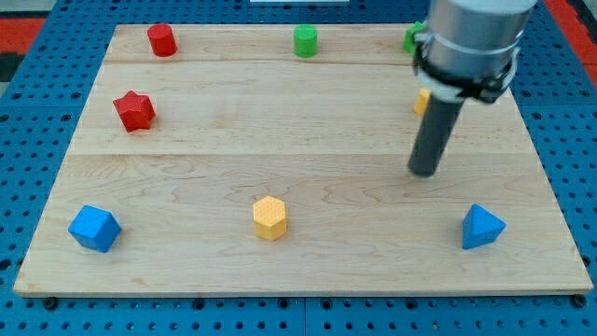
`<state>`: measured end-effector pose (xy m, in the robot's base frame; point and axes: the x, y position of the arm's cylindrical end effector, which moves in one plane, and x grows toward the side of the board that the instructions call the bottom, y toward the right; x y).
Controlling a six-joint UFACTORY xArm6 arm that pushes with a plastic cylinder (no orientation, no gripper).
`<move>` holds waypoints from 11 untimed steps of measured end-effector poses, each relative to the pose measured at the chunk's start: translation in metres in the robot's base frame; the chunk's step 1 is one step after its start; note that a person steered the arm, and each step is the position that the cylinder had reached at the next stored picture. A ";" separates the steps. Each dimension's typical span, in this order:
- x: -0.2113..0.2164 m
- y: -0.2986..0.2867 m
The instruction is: Move the yellow heart vertically above to the yellow hexagon
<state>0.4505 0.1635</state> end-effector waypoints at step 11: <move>-0.083 -0.105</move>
